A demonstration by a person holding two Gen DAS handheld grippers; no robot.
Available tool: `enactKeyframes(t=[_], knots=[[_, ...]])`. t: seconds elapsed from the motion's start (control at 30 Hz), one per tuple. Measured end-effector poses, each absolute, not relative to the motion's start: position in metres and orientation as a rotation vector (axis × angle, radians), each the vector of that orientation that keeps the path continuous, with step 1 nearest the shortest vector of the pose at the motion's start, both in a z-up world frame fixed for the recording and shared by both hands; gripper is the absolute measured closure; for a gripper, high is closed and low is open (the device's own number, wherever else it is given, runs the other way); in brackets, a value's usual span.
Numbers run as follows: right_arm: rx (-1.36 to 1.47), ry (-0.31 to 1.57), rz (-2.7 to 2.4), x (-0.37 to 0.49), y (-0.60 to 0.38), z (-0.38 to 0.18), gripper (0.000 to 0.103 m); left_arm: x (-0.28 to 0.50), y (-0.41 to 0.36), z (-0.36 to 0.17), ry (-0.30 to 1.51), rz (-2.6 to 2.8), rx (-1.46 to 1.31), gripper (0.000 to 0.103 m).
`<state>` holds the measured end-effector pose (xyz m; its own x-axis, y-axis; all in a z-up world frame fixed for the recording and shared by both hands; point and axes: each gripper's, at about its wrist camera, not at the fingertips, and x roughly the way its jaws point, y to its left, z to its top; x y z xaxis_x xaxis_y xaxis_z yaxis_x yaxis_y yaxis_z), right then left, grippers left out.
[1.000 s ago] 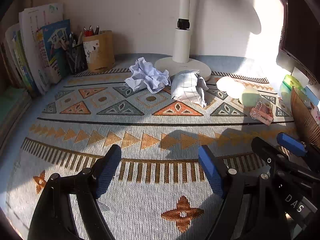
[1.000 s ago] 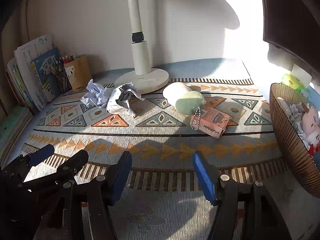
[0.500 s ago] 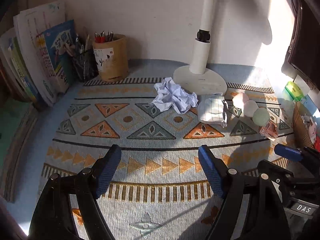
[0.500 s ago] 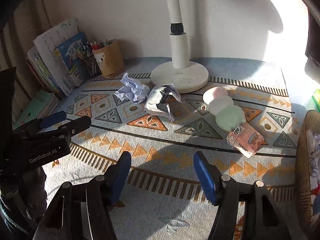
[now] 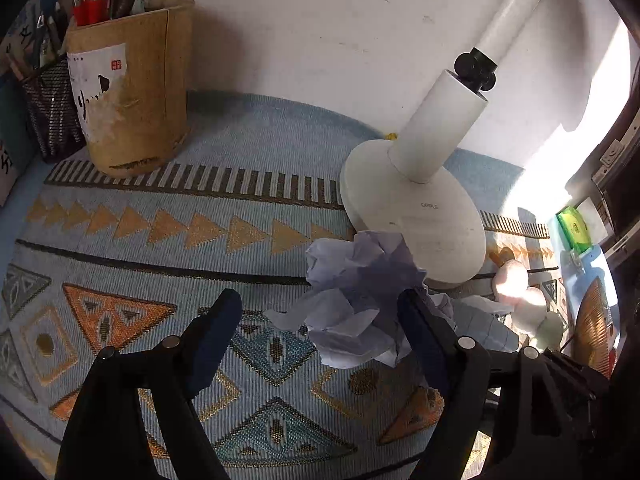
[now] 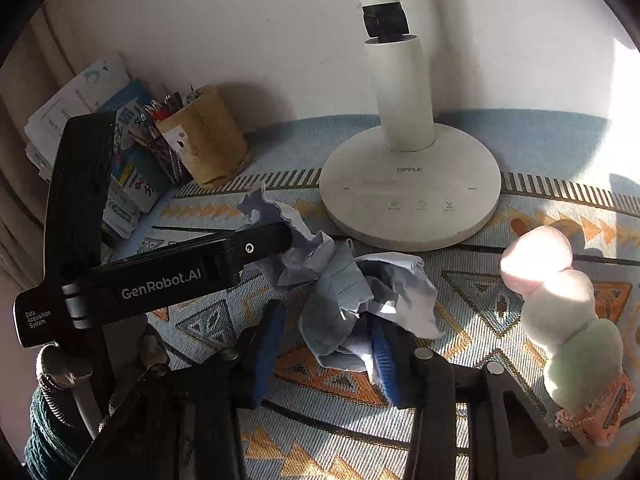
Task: Organize objects
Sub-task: 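Grasp white crumpled paper with the left gripper while the right grasps grey paper, then lift and hold both crumpled papers in the left and right grippers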
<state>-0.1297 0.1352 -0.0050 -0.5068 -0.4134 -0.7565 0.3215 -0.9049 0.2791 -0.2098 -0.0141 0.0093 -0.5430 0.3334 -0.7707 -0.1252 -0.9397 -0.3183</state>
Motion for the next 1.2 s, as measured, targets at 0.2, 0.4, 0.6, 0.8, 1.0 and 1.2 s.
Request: enactKeyframes(t=[0.2, 0.4, 0.6, 0.8, 1.0, 1.2], knots=[[1.191, -0.18, -2.446, -0.11, 0.148, 0.003, 0.074, -0.198, -0.017, 0.015, -0.379, 2.53, -1.296, 0.073], [1.094, -0.189, -2.498, -0.033, 0.182, 0.04, 0.074, -0.12, 0.001, 0.05, -0.289, 2.585, -1.199, 0.073], [1.124, -0.057, -2.662, 0.04, 0.223, 0.025, 0.074, -0.005, 0.053, 0.042, -0.133, 2.766, -1.112, 0.073], [1.18, -0.046, -2.694, 0.048, 0.245, 0.002, 0.073, 0.028, 0.082, 0.022, -0.022, 2.791, -1.12, 0.073], [1.218, -0.11, -2.65, 0.047, 0.256, -0.005, 0.063, 0.03, 0.086, 0.016, -0.006, 2.802, -1.101, 0.069], [1.25, -0.09, -2.646, 0.074, 0.274, -0.006, 0.052, 0.033, 0.087, 0.015, 0.007, 2.808, -1.08, 0.069]])
